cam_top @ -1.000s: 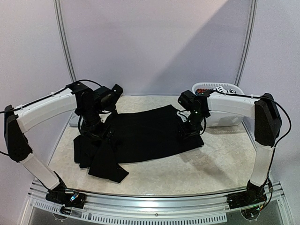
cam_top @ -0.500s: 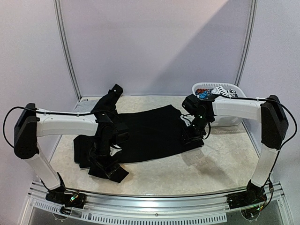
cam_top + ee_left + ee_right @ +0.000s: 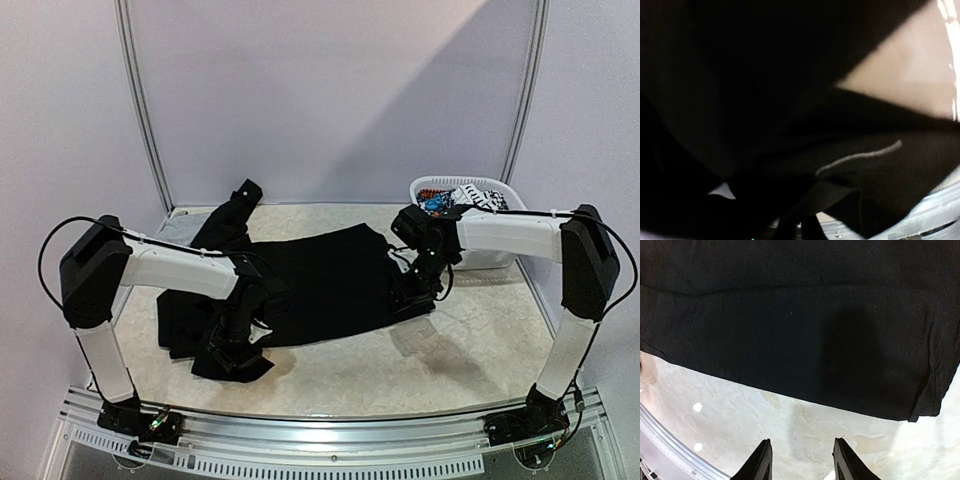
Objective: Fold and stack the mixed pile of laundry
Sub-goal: Smooth out the 1/3-folded shirt at the center of the board.
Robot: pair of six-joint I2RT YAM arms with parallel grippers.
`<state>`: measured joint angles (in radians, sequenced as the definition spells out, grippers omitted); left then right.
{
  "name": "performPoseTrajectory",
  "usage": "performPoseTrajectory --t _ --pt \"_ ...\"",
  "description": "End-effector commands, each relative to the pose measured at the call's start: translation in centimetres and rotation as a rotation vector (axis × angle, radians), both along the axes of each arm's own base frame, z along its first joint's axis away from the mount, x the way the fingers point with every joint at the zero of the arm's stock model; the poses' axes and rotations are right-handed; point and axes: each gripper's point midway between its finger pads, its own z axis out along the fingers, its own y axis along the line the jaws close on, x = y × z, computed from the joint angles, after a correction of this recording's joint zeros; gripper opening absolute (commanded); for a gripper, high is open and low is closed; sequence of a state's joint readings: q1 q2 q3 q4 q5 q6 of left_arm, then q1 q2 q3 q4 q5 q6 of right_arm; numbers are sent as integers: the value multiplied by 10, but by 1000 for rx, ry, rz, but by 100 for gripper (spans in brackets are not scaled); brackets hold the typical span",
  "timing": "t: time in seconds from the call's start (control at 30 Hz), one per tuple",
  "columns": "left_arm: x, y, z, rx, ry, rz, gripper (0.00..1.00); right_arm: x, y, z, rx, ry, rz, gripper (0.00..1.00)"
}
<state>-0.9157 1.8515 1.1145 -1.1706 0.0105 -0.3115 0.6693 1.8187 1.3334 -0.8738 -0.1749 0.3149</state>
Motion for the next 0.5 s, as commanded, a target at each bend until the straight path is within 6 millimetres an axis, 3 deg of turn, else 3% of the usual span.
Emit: performPoseTrajectory --t 0.0,0.07,0.27,0.4,0.47 --pt "5 -10 -1 -27 -10 -7 0 2 -1 11 12 -22 -8 42" --pt "7 -19 16 -75 -25 9 0 2 -2 14 8 -27 -4 42" --pt "20 -46 95 -260 -70 64 0 7 2 30 34 -72 21 41" --pt "36 -52 126 -351 -75 126 0 8 12 41 90 -87 57 42" --pt "46 -55 136 -395 -83 165 0 9 19 48 135 -98 78 49"
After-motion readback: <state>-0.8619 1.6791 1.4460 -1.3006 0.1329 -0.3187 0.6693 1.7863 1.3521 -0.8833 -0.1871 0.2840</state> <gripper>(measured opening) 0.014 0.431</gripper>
